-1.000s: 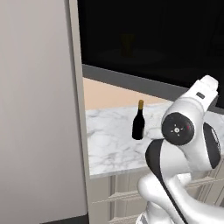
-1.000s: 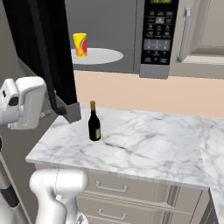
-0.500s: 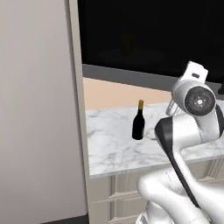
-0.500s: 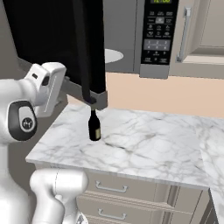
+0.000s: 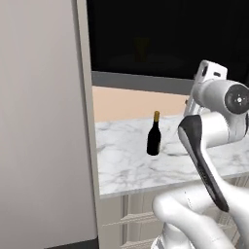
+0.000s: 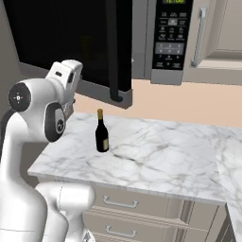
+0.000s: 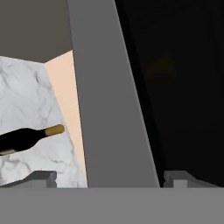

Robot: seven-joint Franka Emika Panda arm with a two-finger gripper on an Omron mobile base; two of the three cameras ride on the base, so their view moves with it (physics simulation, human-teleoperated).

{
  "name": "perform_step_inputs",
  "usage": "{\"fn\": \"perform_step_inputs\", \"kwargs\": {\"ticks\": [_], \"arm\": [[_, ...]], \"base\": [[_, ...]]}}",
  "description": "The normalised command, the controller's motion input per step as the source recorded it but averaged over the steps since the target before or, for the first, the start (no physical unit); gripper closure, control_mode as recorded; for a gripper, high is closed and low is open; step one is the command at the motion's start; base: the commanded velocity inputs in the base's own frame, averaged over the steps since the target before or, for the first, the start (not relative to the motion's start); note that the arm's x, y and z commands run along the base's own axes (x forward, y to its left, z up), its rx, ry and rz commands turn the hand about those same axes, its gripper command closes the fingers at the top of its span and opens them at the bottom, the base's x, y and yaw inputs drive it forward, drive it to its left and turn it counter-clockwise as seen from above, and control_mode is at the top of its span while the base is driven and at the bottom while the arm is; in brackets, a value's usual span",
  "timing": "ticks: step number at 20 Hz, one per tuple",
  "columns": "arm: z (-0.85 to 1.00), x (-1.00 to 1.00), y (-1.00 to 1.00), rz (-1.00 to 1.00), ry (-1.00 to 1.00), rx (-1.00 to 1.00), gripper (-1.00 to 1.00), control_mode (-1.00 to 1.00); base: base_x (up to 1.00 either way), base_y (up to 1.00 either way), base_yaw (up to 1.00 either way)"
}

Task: Place the microwavable item in the microwave. Then, close the microwave door and press the start button.

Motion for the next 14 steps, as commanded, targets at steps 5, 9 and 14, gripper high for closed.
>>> {"fn": "perform_step_inputs", "kwargs": {"ticks": [5,9,14], "arm": [[0.0,0.63,0.0,0.15,0.06,0.0,-1.0,-1.0],[0.0,0.59,0.0,0.14,0.03,0.0,-1.0,-1.0],[0.0,0.44,0.0,0.08,0.01,0.0,-1.0,-1.0]], "base": [[0.0,0.0,0.0],[0.0,0.0,0.0],[0.0,0.0,0.0]]}}
